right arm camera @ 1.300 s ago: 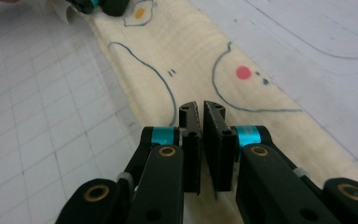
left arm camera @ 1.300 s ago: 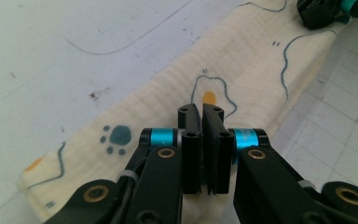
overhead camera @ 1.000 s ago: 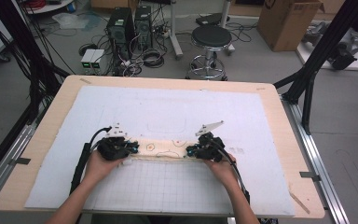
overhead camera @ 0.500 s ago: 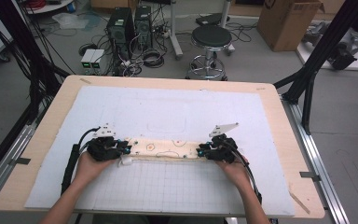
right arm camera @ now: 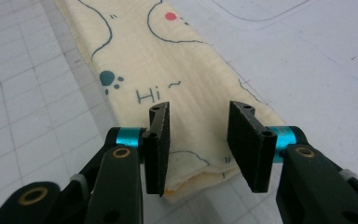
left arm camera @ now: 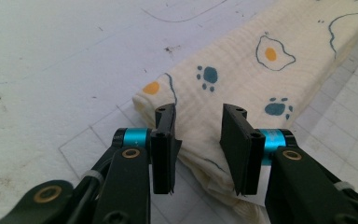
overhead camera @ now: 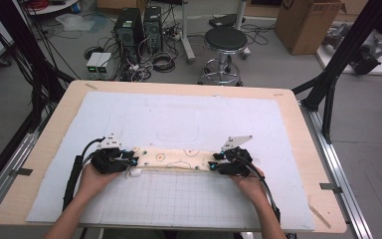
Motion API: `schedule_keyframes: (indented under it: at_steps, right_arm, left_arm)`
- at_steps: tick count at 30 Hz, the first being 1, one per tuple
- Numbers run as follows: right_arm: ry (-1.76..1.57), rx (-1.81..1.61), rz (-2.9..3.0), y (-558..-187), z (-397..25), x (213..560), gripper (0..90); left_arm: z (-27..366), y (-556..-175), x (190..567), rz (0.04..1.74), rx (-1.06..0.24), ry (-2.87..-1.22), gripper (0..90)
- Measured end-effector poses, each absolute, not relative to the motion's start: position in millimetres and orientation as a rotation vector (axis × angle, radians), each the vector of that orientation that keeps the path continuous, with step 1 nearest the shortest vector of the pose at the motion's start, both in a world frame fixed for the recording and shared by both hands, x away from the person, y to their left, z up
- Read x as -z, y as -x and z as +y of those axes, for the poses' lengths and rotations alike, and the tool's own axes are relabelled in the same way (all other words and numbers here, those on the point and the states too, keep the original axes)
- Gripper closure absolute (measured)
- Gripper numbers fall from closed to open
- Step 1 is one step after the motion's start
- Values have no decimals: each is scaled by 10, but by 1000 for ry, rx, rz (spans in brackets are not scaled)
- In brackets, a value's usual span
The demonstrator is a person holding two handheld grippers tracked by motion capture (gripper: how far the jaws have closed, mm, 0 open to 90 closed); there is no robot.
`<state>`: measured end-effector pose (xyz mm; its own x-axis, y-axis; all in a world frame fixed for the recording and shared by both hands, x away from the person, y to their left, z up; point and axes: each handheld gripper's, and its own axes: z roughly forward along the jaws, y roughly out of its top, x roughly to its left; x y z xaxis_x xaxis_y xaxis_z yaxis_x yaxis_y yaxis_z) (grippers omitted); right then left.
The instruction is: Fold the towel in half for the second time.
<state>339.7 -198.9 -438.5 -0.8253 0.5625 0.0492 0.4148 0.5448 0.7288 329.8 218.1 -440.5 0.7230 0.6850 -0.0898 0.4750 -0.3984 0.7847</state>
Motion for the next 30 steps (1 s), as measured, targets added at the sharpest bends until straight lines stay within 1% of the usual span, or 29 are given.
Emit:
schedule_keyframes:
  at_steps: [4,8,11,14,17,19,22,26,30]
  right_arm:
    - [-824,-1137,2571,-3374,-1972,4394,580]
    - [-829,-1133,2566,-3366,-1964,4397,574]
    - [-832,-1132,2567,-3363,-1963,4397,570]
    - [-848,-1152,2566,-3370,-1974,4402,557]
    - [-873,-1172,2566,-3373,-1976,4406,537]
    - [-877,-1174,2563,-3366,-1969,4407,507]
    - [-902,-1187,2566,-3346,-1949,4407,438]
    - [-933,-1211,2558,-3325,-1942,4400,380]
    - [-965,-1247,2477,-3281,-2001,4356,305]
  left_arm:
    - [2201,-3284,4429,870,-320,-2064,651]
    - [2200,-3296,4449,891,-312,-2068,617]
    - [2156,-3231,4382,845,-424,-2066,639]
    - [2127,-3217,4400,839,-424,-2103,637]
    - [2132,-3225,4414,849,-415,-2095,632]
    - [2145,-3225,4416,863,-400,-2085,616]
    - [2192,-3219,4392,878,-349,-2042,583]
    - [2264,-3194,4366,891,-324,-1982,540]
    - [2309,-3165,4360,892,-311,-1963,500]
